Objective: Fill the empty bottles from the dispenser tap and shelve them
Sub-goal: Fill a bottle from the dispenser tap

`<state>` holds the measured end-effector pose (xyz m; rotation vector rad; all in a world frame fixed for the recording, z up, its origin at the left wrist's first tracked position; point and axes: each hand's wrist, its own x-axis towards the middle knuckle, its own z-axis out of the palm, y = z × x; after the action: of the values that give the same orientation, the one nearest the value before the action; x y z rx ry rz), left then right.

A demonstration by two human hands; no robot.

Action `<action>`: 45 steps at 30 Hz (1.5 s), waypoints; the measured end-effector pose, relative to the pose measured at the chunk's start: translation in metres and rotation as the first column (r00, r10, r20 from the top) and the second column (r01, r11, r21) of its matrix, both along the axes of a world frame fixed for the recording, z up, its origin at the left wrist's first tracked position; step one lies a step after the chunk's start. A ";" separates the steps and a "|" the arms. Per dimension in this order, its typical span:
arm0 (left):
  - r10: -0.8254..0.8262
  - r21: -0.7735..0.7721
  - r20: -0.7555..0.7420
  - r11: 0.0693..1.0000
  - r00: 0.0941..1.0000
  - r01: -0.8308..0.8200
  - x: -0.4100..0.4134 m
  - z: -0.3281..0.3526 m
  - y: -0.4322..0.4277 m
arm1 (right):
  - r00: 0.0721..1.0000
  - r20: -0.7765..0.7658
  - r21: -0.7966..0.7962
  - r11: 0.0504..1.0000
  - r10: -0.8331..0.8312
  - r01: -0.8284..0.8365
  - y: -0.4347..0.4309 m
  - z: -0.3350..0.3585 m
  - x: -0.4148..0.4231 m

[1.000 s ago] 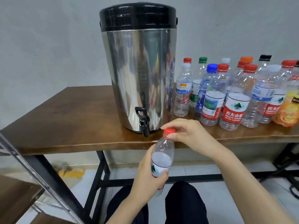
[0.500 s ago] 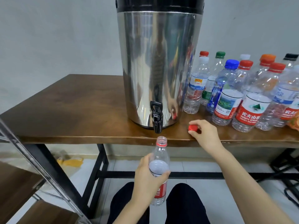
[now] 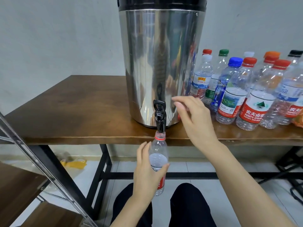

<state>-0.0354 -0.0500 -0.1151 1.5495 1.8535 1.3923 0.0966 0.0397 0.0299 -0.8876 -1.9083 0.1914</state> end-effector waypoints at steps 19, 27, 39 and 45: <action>-0.003 0.035 -0.094 0.999 0.996 0.006 -0.001 0.008 0.019 | 0.994 0.002 0.354 0.930 0.107 -0.101 -0.007 -0.002 -0.034; 0.012 0.080 -0.051 0.997 0.999 -0.008 -0.002 0.008 0.019 | 0.988 -0.068 0.393 0.914 0.137 -0.100 -0.021 -0.051 -0.021; -0.037 0.087 0.001 0.996 0.999 0.037 -0.006 0.009 0.019 | 0.986 -0.119 0.253 0.956 -0.120 0.147 -0.027 -0.044 -0.025; -0.048 0.116 -0.008 0.992 0.999 0.049 -0.009 0.008 0.020 | 0.988 -0.129 0.338 0.934 -0.080 0.119 -0.014 -0.047 -0.021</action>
<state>-0.0442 -0.0296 -0.1073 1.6437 1.7536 1.4999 0.0755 0.0256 -0.0166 -0.7164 -1.7172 -0.1493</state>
